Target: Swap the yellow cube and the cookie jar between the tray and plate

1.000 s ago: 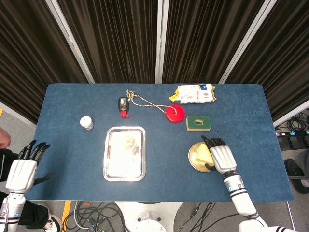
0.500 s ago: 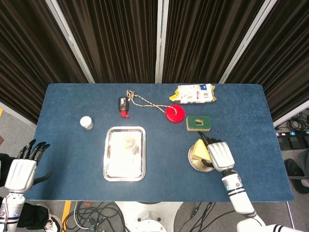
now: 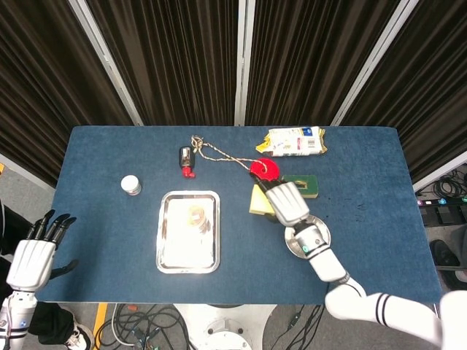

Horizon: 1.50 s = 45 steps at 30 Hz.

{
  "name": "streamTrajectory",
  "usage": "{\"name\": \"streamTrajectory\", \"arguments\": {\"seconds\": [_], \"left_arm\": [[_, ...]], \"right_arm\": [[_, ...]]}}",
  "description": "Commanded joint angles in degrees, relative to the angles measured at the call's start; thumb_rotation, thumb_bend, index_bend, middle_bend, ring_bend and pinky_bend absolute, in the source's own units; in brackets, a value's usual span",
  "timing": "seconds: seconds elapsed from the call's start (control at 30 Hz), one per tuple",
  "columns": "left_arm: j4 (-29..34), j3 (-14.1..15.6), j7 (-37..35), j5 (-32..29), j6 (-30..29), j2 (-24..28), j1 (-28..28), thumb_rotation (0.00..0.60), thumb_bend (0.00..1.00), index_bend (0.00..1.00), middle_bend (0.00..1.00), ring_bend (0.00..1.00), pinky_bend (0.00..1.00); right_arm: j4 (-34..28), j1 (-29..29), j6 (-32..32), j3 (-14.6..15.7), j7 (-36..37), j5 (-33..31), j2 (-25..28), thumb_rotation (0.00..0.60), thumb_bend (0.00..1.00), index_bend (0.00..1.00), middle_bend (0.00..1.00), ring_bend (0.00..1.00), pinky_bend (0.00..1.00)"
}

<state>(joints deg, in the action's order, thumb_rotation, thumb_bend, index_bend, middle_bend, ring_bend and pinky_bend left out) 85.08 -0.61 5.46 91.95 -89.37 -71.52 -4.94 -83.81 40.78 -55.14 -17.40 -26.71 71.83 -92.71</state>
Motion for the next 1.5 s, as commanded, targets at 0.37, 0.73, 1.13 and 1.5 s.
{"name": "streamTrajectory", "arguments": {"seconds": [0.37, 0.73, 1.13, 1.5], "left_arm": [[-1.48, 0.19, -1.54, -0.5, 0.48, -0.41, 0.14, 0.6, 0.0, 0.18, 0.15, 0.04, 0.17], [-1.66, 0.24, -1.69, -0.71, 0.59, -0.41, 0.25, 0.6, 0.0, 0.19, 0.15, 0.04, 0.17], [1.1, -0.72, -1.83, 0.94, 4.8, -0.44, -3.88, 0.6, 0.0, 0.18, 0.15, 0.04, 0.17], [6.22, -3.74, -0.4, 2.47, 16.14, -4.31, -14.54, 0.6, 0.0, 0.17, 0.15, 0.04, 0.17]], "right_arm": [[11.26, 7.58, 6.71, 0.23, -0.5, -6.9, -7.68, 0.6, 0.17, 0.0, 0.41, 0.42, 0.49], [10.29, 8.34, 7.26, 1.62, 4.66, -5.38, -5.85, 0.6, 0.0, 0.0, 0.0, 0.0, 0.03], [-11.9, -6.15, -11.68, 6.71, 4.62, 0.68, 15.1, 0.6, 0.0, 0.0, 0.0, 0.0, 0.0], [-12.87, -25.01, -33.28, 13.28, 21.39, 9.48, 26.91, 0.6, 0.0, 0.0, 0.0, 0.0, 0.0]]}}
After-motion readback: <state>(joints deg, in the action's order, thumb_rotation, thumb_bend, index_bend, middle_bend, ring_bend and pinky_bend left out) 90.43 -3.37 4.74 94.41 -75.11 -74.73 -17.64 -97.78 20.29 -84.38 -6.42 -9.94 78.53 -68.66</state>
